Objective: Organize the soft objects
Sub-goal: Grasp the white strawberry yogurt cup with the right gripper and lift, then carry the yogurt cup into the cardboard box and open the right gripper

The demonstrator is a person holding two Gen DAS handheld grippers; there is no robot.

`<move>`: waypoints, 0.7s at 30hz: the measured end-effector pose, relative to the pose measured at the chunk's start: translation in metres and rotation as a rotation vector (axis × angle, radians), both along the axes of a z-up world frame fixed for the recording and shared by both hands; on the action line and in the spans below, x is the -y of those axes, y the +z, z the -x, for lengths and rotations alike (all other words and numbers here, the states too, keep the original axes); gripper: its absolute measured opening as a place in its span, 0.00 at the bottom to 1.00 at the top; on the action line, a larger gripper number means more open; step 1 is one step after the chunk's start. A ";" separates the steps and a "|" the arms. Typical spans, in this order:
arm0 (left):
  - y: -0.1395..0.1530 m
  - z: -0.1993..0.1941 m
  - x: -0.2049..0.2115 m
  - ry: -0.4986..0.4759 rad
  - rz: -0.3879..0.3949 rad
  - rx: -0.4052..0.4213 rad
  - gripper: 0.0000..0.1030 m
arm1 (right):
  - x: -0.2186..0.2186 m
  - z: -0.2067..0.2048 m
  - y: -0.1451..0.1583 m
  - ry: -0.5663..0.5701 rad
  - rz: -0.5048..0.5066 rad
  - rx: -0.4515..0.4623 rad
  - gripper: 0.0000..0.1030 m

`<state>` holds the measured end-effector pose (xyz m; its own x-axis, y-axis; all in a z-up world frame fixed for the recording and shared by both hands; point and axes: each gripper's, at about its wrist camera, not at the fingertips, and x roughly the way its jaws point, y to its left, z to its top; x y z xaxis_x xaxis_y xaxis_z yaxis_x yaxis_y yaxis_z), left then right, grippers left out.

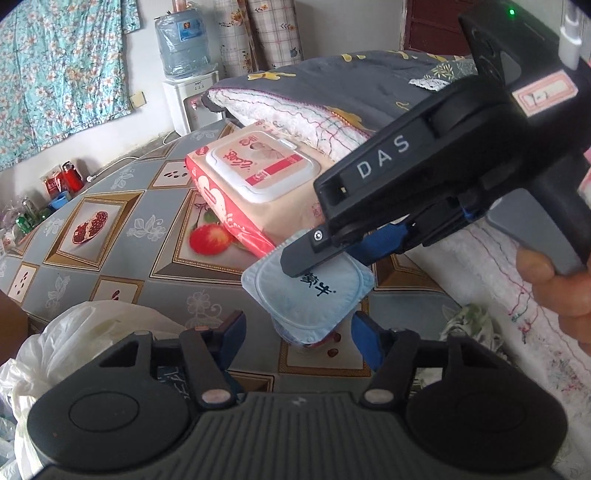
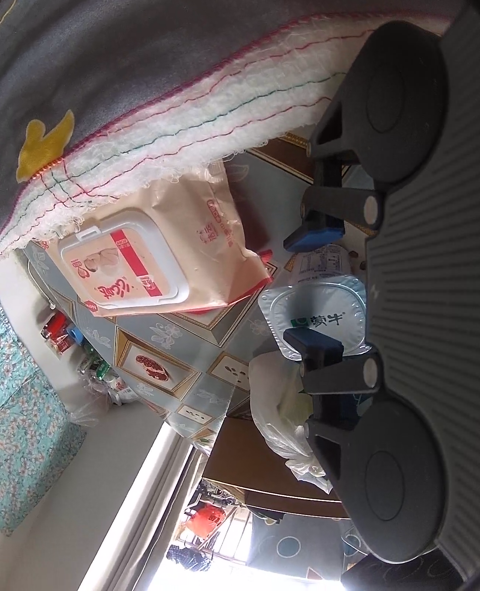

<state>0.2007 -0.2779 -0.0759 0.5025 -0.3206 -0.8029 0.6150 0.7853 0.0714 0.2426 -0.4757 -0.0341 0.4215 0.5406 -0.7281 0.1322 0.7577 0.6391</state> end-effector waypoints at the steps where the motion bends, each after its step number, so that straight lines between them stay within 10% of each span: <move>1: -0.003 -0.001 0.003 -0.001 -0.018 0.004 0.58 | 0.001 0.000 0.000 0.002 -0.009 0.000 0.39; 21: 0.006 -0.009 0.004 0.040 0.055 -0.024 0.49 | -0.007 0.004 0.018 0.000 -0.028 0.036 0.28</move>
